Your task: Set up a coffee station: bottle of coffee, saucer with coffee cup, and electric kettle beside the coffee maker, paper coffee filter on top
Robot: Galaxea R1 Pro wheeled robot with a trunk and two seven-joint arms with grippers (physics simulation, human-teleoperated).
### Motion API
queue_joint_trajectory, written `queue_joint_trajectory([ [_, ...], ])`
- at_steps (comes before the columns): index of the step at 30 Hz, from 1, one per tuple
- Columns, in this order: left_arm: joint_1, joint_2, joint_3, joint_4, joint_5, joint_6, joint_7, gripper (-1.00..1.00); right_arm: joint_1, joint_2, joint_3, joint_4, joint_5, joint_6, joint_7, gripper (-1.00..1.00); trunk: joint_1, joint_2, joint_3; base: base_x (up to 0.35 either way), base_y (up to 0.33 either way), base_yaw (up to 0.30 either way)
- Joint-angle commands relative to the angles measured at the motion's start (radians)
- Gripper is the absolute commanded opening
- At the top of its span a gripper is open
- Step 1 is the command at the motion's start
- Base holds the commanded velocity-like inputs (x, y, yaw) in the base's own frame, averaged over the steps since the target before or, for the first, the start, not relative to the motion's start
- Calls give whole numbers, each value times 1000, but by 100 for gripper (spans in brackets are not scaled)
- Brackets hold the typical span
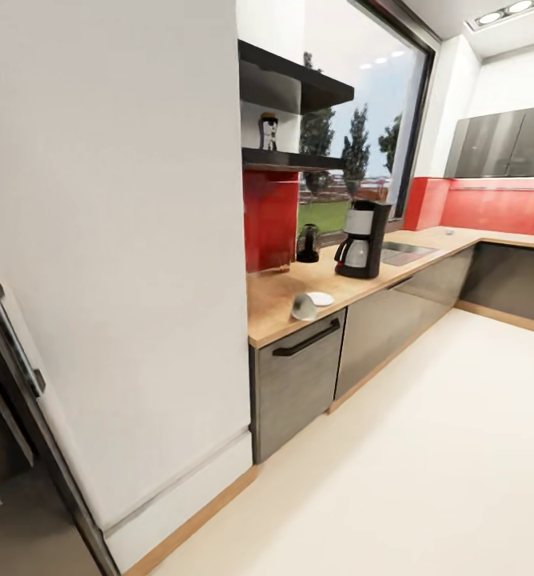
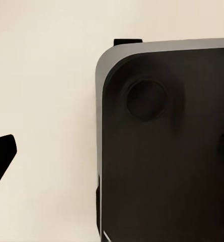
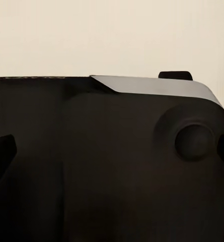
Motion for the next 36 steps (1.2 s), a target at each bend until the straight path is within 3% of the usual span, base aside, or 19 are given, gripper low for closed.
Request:
queue_joint_trajectory([
  [1,0,0,0,0,1,-3,0,100,-1,0,-1,1,0,-4,0,100,0,0,-1,176,-245,0],
  [19,0,-3,0,0,1,-3,0,100,-1,0,-1,1,0,-4,0,100,0,0,-1,176,-245,0],
  [27,0,-2,0,0,1,-3,0,100,-1,0,-1,1,0,-4,0,100,0,0,-1,176,-244,-226],
  [36,0,-6,0,0,1,-3,1,100,-1,0,-1,2,1,-4,-1,100,0,0,-1,176,-244,-26],
])
